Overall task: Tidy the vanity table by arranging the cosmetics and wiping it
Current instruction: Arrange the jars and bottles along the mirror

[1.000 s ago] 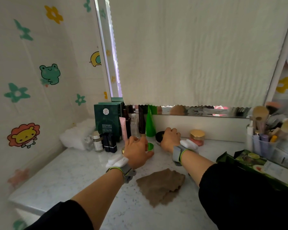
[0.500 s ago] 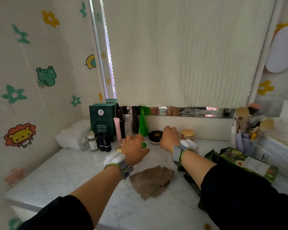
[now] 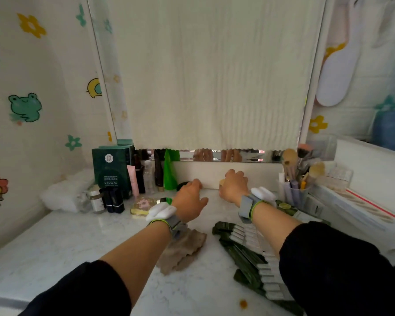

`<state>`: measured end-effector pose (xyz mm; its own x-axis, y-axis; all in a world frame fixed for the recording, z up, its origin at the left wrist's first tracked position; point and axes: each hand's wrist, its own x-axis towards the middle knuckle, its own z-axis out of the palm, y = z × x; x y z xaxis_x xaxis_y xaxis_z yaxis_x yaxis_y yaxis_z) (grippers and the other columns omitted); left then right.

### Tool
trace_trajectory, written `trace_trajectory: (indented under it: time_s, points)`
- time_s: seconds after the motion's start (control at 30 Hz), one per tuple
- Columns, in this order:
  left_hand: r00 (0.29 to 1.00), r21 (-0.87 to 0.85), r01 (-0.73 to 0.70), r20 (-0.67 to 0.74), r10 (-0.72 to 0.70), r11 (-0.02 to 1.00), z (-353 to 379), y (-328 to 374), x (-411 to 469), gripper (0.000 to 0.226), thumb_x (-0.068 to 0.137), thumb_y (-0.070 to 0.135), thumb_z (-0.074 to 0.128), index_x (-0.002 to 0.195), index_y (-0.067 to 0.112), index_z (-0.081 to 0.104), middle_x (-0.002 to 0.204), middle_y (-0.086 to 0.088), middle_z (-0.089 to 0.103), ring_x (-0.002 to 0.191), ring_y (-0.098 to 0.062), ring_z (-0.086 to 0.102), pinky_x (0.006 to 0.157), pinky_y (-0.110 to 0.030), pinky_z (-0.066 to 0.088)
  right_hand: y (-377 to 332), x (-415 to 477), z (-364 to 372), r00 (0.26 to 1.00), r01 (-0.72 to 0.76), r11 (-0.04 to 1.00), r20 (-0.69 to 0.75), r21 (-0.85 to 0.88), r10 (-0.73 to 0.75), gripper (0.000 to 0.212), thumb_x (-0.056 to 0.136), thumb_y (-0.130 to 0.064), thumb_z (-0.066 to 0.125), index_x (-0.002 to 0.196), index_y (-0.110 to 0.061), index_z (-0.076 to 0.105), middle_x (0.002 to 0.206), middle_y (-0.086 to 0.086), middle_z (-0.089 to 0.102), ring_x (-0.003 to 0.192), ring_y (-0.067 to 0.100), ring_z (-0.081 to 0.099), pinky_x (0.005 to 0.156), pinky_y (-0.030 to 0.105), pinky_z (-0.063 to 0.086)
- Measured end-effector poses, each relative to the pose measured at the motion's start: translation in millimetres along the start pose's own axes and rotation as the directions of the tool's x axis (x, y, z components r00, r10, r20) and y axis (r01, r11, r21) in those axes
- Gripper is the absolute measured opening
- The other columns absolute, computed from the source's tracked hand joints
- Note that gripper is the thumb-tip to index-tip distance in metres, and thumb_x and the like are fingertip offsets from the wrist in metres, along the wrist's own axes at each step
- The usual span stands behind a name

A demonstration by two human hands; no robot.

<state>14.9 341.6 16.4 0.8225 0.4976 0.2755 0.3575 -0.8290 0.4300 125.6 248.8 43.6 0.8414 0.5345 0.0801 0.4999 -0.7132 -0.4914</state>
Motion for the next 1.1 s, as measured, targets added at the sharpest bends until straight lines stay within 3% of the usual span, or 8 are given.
trace_trajectory:
  time_s: [0.33,0.57,0.77,0.93,1.1]
  points:
    - [0.997,0.015,-0.026,0.072,0.025,1.0,32,26,37,0.039,0.093,0.03,0.055,0.125,0.012,0.042,0.121,-0.012,0.059,0.105,-0.029,0.058,0.084,-0.038,0.049,26,30,3,0.994,-0.08,0.997,0.075,0.015,0.079,0.075,0.08,-0.034,0.074,0.135,-0.002,0.034,0.138,0.018,0.037,0.128,0.035,0.039,0.102,0.037,0.036]
    - [0.993,-0.012,0.024,0.118,-0.022,1.0,50,33,51,0.038,0.096,0.025,0.045,0.131,0.015,0.035,0.122,-0.019,0.058,0.102,-0.034,0.061,0.087,-0.049,0.051,31,42,10,0.991,-0.085,0.988,0.113,0.131,0.07,0.06,0.087,-0.02,0.067,0.132,0.004,0.036,0.132,0.019,0.051,0.12,0.034,0.052,0.09,0.035,0.044]
    - [0.99,-0.108,0.09,0.116,-0.078,0.99,49,34,48,0.038,0.097,0.011,0.042,0.134,0.01,0.038,0.125,-0.018,0.058,0.11,-0.033,0.058,0.093,-0.047,0.048,32,39,10,0.989,-0.066,0.99,0.138,0.128,0.048,0.07,0.081,-0.028,0.075,0.132,0.001,0.037,0.129,0.016,0.054,0.118,0.032,0.054,0.087,0.033,0.044]
    - [0.99,-0.178,0.087,0.121,-0.066,0.98,34,29,33,0.04,0.097,0.006,0.04,0.136,0.009,0.039,0.131,-0.016,0.054,0.117,-0.031,0.054,0.096,-0.038,0.045,23,26,11,0.992,-0.053,0.984,0.122,0.171,0.032,0.067,0.081,-0.032,0.075,0.127,-0.001,0.039,0.126,0.017,0.054,0.114,0.032,0.055,0.08,0.032,0.043]
    - [0.99,-0.144,0.123,0.09,-0.11,0.982,12,21,15,0.04,0.095,0.004,0.038,0.134,0.011,0.043,0.13,-0.014,0.054,0.116,-0.03,0.052,0.096,-0.037,0.043,7,4,16,0.994,-0.005,0.979,0.112,0.202,-0.018,0.067,0.079,-0.036,0.076,0.125,-0.003,0.041,0.123,0.017,0.056,0.11,0.032,0.057,0.075,0.032,0.043]
